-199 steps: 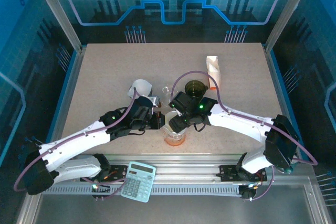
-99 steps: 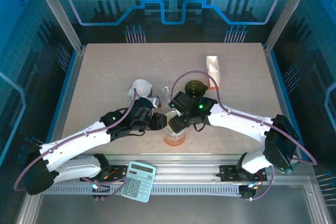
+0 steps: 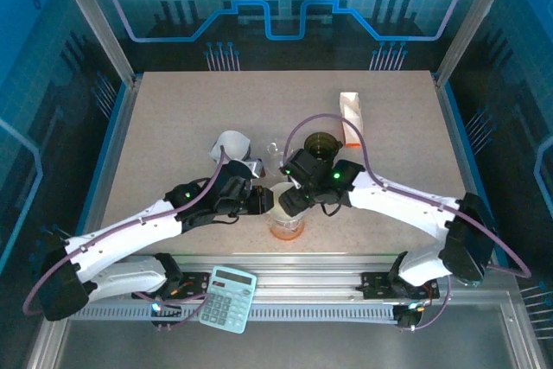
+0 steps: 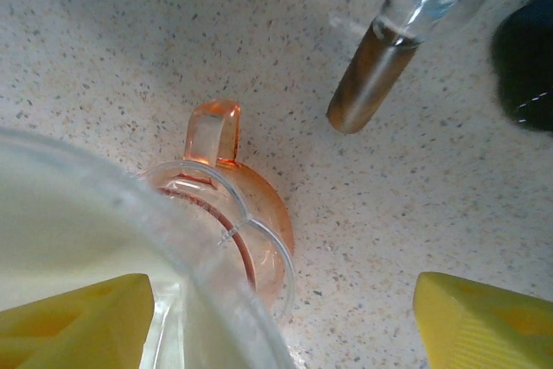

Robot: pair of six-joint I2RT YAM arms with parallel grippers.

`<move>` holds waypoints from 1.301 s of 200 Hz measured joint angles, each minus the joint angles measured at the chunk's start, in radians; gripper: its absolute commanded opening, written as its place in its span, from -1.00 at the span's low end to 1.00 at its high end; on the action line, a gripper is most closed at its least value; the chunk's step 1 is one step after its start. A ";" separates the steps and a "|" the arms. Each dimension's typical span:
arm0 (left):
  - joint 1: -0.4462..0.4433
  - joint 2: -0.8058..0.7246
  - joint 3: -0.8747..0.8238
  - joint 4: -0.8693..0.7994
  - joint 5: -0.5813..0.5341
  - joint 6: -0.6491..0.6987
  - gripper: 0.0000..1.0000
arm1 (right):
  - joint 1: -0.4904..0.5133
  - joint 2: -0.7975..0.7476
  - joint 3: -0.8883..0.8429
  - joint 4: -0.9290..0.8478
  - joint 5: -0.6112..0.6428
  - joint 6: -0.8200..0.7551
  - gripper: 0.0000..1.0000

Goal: Place the coffee filter in the dripper

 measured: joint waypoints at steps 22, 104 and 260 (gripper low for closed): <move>0.000 0.000 0.000 0.002 0.000 0.000 -0.52 | 0.000 -0.066 0.036 -0.019 0.024 -0.005 0.62; 0.000 -0.002 0.000 0.000 -0.001 0.000 -0.05 | -0.006 -0.357 -0.010 -0.076 0.071 0.011 0.62; 0.000 -0.214 0.016 -0.067 -0.069 -0.002 0.98 | -0.006 -0.595 -0.339 -0.049 -0.034 0.106 0.40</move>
